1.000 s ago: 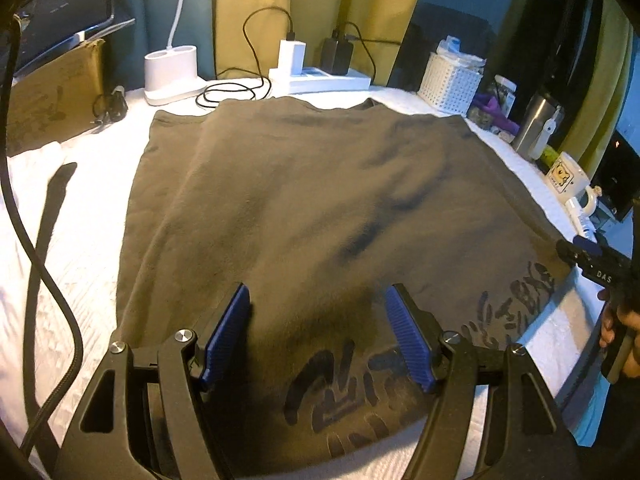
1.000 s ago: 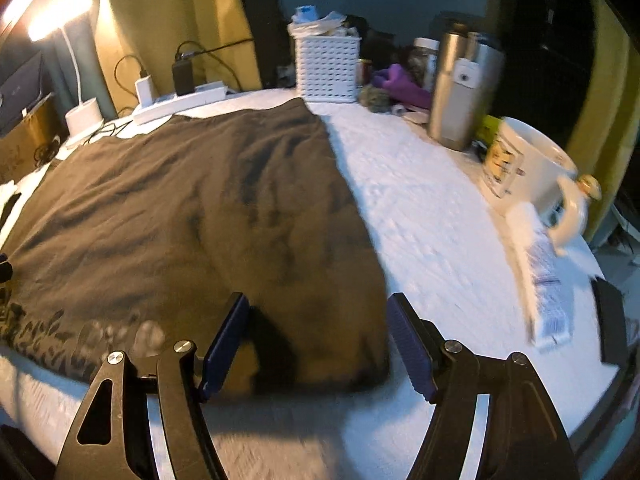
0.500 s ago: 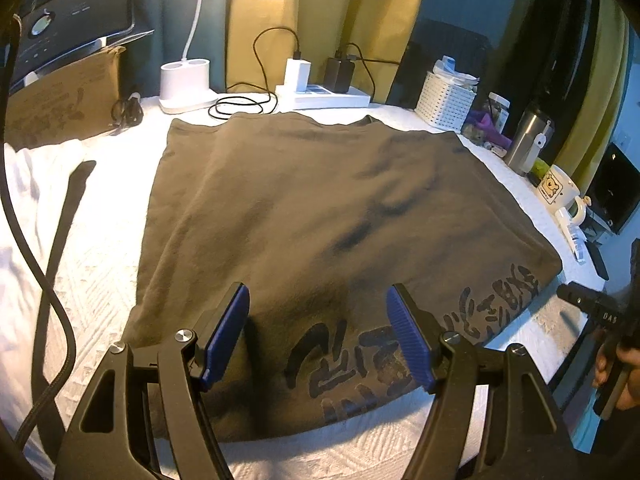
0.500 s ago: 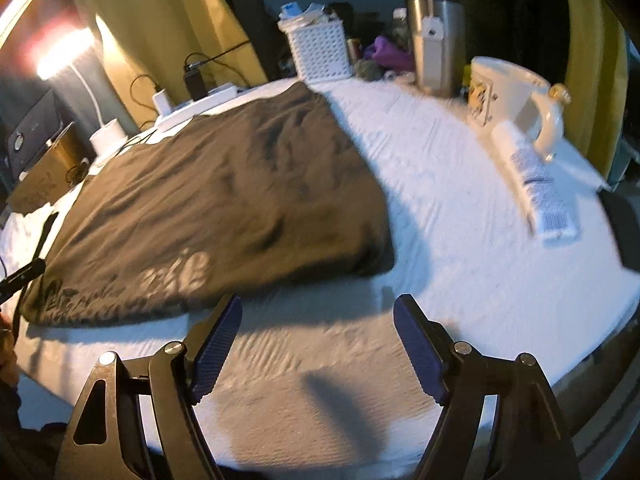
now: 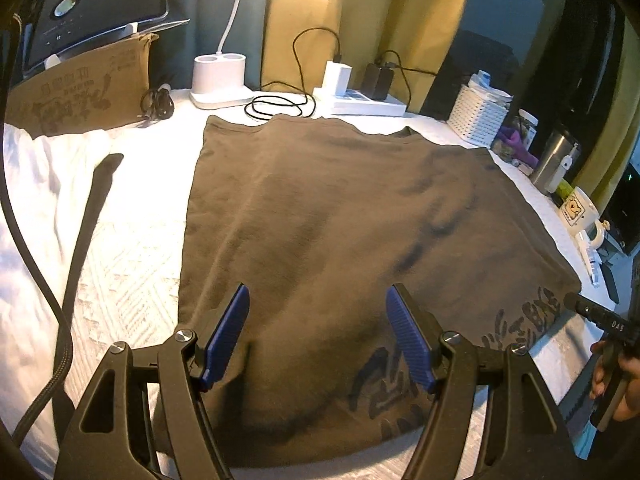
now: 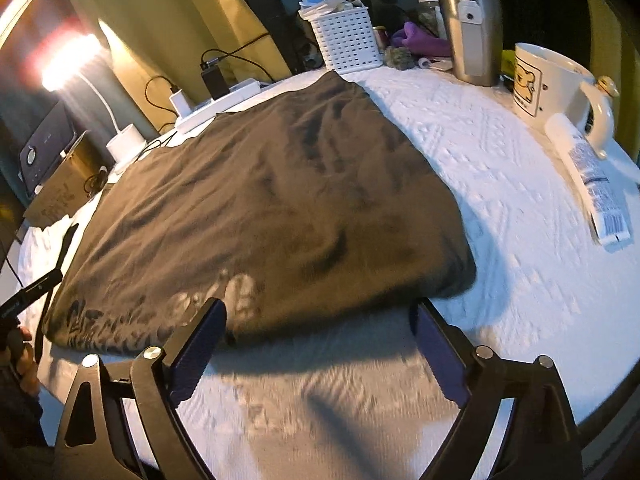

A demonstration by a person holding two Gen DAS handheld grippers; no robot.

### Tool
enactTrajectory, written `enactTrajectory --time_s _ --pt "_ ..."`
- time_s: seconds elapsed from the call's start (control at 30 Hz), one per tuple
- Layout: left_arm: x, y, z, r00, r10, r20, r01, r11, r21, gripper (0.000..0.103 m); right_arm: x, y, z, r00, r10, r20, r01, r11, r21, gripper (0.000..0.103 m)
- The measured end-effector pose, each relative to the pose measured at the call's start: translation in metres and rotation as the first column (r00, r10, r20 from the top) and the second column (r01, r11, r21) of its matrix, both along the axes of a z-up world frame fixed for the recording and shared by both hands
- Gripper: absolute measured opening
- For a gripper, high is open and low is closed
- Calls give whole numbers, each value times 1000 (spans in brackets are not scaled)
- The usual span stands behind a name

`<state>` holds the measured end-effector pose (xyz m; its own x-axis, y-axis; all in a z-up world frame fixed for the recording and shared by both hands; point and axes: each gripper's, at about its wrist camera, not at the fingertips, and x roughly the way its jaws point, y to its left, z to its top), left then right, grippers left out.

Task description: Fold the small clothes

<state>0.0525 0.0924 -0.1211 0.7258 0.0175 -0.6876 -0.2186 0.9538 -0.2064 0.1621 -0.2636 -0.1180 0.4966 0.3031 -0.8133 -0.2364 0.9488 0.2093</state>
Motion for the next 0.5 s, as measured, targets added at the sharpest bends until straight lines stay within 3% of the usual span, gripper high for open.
enactTrajectory --time_s 0.5 --pt "26 19 -2 999 22 -36 -22 1000 -6 71 42 17 -4 1000 -16 6 16 998 57 98"
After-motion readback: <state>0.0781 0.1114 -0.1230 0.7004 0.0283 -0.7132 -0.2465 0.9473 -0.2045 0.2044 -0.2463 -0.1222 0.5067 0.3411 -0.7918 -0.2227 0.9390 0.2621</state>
